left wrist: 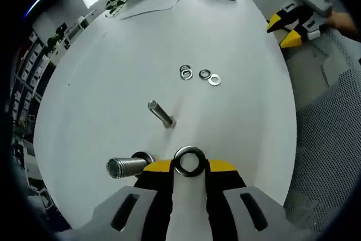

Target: Place the washer onto the threaded stud by aligning its center hole with the stud, sliding it down to the base, and recovering from edge contact or off-axis alignment until the washer reaches the visible bottom stop.

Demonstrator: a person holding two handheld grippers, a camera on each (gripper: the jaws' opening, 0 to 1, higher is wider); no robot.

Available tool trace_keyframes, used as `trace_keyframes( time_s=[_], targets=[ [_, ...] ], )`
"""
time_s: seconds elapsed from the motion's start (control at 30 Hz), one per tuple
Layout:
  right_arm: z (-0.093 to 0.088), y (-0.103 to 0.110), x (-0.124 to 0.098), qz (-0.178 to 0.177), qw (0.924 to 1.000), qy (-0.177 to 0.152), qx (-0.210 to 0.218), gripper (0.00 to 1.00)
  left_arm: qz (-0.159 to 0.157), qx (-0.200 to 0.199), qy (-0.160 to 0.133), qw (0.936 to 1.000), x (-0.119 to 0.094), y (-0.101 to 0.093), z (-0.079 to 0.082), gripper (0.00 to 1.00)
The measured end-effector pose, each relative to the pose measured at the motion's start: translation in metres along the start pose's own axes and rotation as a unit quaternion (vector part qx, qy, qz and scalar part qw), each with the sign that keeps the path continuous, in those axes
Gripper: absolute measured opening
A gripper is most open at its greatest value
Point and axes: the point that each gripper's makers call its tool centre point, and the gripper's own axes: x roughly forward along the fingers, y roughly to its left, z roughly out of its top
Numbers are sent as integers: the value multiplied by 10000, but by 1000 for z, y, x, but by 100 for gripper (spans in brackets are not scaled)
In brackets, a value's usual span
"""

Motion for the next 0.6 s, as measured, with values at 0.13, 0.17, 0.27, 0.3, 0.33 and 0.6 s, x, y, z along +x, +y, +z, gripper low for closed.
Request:
trace_keyframes(
  time_s=[0.13, 0.17, 0.27, 0.3, 0.33, 0.6],
  targets=[
    [0, 0, 0, 1, 10000, 3, -2, 28, 60, -82, -35, 9999, -6, 5, 0, 19],
    [0, 0, 0, 0, 10000, 5, -1, 28, 73, -97, -51, 9999, -8, 6, 0, 19],
    [0, 0, 0, -5, 10000, -2, 0, 28, 114, -166, -123, 9997, -15, 9, 3, 19],
    [0, 0, 0, -6, 10000, -5, 2, 28, 124, -178, -140, 9997, -16, 10, 3, 19],
    [0, 0, 0, -6, 10000, -5, 2, 28, 140, -183, -167, 9996, -19, 12, 4, 19],
    [0, -1, 0, -17, 10000, -9, 12, 28, 251, -164, -225, 9993, -32, 20, 8, 19]
  ],
)
